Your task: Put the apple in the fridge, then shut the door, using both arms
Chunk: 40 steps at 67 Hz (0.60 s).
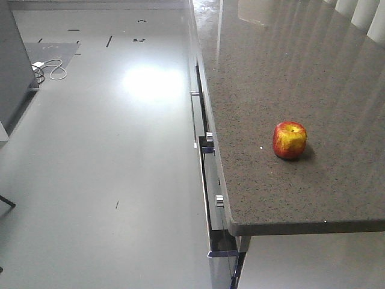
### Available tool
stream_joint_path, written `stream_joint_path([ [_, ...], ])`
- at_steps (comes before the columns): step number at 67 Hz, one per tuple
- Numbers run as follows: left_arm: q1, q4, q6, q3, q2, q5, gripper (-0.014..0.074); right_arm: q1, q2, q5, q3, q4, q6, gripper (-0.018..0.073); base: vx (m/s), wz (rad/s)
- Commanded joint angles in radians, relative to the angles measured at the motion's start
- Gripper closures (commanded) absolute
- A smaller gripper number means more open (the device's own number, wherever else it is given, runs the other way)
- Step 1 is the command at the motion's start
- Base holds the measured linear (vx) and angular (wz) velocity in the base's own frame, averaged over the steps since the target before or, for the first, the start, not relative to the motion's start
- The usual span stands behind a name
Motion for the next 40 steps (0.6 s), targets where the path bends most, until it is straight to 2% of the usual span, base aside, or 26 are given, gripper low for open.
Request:
stream_joint_path([
  [1,0.003,-0.004,0.000,-0.016,-0.015,-0.069,0.0603,-0.001,-0.010,-0.080,-0.004,-0.006,0.000,0.0562,0.00,0.00],
  [30,0.003,-0.004,0.000,-0.016,-0.015,-0.069,0.0603,-0.001,-0.010,-0.144,-0.039,0.002,0.000,0.0562,0.00,0.00],
  [40,0.003,-0.004,0.000,-0.016,-0.015,-0.069,0.0603,-0.001,0.049,-0.005,-0.197,-0.009,-0.005,0.0562,0.00,0.00],
])
